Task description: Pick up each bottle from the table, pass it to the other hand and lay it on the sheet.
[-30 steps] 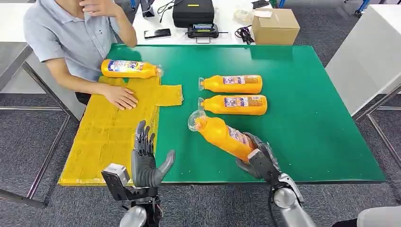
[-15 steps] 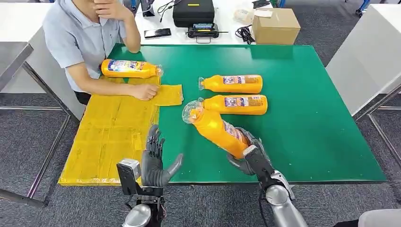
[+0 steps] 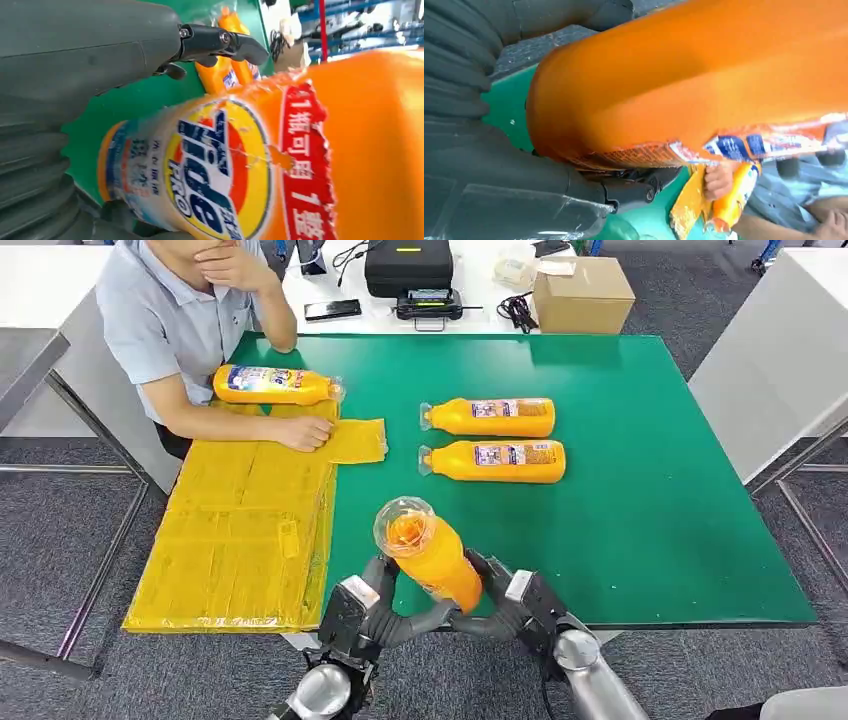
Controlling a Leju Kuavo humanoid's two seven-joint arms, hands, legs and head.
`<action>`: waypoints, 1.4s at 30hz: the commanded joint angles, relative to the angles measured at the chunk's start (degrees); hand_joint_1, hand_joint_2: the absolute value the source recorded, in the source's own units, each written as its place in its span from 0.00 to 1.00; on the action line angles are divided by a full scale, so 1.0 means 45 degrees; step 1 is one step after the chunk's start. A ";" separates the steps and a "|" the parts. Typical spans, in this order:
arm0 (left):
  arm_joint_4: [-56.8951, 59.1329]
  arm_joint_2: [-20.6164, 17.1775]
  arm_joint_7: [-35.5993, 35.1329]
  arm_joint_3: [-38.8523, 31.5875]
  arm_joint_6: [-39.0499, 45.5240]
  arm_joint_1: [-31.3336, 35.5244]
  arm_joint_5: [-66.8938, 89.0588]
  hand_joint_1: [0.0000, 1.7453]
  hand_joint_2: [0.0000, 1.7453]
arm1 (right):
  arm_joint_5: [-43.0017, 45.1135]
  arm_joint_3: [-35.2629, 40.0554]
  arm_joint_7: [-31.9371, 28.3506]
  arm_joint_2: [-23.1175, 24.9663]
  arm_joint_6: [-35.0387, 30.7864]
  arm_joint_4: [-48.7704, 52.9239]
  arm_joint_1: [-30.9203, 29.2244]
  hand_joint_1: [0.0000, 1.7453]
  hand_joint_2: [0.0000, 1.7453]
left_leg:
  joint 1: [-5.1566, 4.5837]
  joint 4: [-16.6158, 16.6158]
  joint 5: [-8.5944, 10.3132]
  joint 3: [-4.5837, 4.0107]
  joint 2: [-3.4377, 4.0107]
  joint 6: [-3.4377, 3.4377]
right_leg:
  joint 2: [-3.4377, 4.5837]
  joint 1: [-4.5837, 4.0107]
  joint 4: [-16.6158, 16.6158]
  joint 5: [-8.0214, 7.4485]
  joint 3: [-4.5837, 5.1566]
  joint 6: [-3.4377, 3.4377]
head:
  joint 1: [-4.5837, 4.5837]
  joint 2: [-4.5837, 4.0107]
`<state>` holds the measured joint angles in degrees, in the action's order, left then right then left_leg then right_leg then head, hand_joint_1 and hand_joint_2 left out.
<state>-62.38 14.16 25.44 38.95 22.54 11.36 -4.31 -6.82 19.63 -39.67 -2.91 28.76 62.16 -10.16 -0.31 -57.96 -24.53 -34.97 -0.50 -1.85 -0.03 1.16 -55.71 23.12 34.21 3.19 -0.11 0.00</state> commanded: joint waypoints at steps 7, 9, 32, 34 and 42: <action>-0.0829 -0.0186 0.0120 0.0221 -0.0252 0.0344 -0.0812 0.00 1.00 | -0.0431 0.0669 -0.0004 -0.0308 -0.0961 -0.1829 -0.0654 1.00 1.00 | 0.0005 0.0006 -0.0003 0.0017 -0.0002 0.0011 | -0.0004 -0.0006 0.0007 0.0004 -0.0014 -0.0014 | 0.0000 0.0000; -0.1138 -0.0326 -0.0163 0.0408 -0.0604 0.0271 -0.1211 0.00 1.00 | -0.0481 0.0593 -0.0006 -0.0364 -0.1079 -0.1811 -0.0559 1.00 1.00 | 0.0012 0.0002 -0.0021 0.0047 0.0004 0.0022 | -0.0002 -0.0015 0.0008 0.0019 -0.0048 -0.0028 | 0.0000 0.0000; -0.1484 -0.0520 -0.0472 0.0605 -0.0930 0.0143 -0.1606 0.00 1.00 | -0.0524 0.0410 0.0016 -0.0392 -0.1288 -0.1740 -0.0449 1.00 1.00 | 0.0003 0.0012 -0.0010 0.0027 0.0009 0.0014 | 0.0007 -0.0005 0.0011 0.0006 -0.0024 -0.0020 | 0.0000 0.0000; -0.1454 -0.0541 -0.0530 0.0629 -0.0989 0.0164 -0.1687 0.00 1.00 | -0.0518 0.0389 0.0049 -0.0366 -0.1281 -0.1721 -0.0456 1.00 1.00 | 0.0005 0.0010 -0.0014 0.0036 0.0010 0.0017 | 0.0006 -0.0007 0.0008 0.0011 -0.0032 -0.0024 | 0.0000 0.0000; -0.0384 -0.0437 -0.0397 0.0755 -0.0695 0.0635 -0.1603 1.00 1.00 | -0.0804 0.0551 0.0153 -0.0227 -0.1299 -0.2082 -0.0773 1.00 1.00 | 0.0006 0.0012 -0.0010 0.0035 0.0012 0.0017 | 0.0008 -0.0008 0.0011 0.0005 -0.0029 -0.0025 | 0.0000 0.0000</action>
<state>-69.57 13.97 23.04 40.13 18.88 11.08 -12.09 -9.97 21.11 -39.36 -4.44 23.04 57.05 -10.74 -0.31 -57.96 -24.54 -35.00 -0.52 -1.86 -0.03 1.16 -55.71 23.12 34.24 3.19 -0.11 0.00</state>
